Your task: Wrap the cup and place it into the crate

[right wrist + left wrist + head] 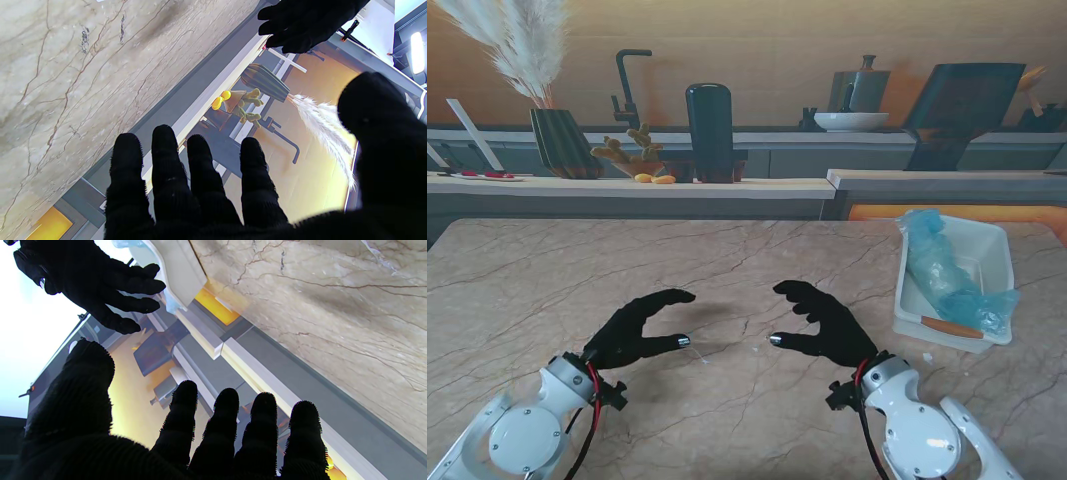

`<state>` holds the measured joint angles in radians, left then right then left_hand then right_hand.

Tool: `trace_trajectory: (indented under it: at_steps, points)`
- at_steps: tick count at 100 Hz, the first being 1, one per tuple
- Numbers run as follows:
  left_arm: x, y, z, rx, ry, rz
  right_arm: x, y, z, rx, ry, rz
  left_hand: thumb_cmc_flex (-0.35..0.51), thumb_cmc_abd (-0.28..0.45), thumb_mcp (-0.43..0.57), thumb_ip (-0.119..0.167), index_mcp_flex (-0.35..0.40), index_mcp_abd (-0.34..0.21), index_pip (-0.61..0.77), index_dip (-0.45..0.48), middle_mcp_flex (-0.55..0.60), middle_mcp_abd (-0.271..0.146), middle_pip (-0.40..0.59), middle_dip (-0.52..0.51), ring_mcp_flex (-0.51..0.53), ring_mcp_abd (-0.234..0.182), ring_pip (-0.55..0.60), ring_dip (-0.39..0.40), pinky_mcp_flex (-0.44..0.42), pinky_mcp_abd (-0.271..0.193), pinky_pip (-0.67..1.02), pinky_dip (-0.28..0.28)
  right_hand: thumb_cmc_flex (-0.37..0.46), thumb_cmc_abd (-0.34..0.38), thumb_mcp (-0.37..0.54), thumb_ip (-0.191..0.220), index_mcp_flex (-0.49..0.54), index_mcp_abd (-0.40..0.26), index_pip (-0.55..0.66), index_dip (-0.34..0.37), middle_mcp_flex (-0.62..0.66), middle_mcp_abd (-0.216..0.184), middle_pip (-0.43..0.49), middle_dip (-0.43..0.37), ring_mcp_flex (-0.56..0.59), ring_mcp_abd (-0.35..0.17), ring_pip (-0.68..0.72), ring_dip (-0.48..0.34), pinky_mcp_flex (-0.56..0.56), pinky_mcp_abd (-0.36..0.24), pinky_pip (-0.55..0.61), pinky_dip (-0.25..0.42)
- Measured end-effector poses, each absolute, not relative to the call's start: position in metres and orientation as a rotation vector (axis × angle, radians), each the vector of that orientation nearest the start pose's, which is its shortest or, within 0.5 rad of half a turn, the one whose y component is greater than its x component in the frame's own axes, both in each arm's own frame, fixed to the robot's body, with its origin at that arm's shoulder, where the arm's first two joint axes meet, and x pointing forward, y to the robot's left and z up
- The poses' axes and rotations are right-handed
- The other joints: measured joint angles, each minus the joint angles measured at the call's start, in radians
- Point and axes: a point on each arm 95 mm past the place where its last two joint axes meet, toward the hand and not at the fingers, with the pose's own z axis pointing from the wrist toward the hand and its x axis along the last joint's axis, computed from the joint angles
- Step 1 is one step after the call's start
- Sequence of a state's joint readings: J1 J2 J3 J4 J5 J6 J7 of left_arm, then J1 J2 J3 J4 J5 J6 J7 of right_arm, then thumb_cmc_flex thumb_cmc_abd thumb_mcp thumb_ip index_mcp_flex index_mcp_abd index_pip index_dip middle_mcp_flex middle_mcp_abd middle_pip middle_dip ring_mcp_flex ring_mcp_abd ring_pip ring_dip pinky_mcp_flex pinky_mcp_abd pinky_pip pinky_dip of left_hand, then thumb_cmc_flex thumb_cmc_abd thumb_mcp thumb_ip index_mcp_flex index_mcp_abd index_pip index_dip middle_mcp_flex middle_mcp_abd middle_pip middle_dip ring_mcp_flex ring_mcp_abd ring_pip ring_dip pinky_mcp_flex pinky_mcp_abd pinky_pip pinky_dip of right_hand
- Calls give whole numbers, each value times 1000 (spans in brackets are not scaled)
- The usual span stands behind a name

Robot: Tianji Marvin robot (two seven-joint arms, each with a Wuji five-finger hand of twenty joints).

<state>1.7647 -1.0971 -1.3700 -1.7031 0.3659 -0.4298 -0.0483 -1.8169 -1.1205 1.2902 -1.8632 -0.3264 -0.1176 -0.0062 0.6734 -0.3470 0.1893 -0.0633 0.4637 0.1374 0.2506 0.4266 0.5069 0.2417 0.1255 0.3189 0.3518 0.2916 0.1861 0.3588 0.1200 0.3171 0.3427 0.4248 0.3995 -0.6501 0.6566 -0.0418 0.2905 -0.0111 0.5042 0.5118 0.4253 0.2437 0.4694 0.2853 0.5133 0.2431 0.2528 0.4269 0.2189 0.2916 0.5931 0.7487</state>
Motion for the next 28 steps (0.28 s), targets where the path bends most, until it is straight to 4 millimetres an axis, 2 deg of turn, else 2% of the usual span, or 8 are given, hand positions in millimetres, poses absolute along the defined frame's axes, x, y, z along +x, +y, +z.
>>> trace_trajectory:
  at_steps: [28]
  points:
    - [347,8,-313,-1559,1270,-2210,332,27,-299,-1986,-1223,-2354,0,0,1,0,0,0,0,0,0,0,0,0,0,0,0,0,1,0,0,0,0,0,0,0,0,0,0,1,0,0,0,0,0,0,0,1,10,0,0,1]
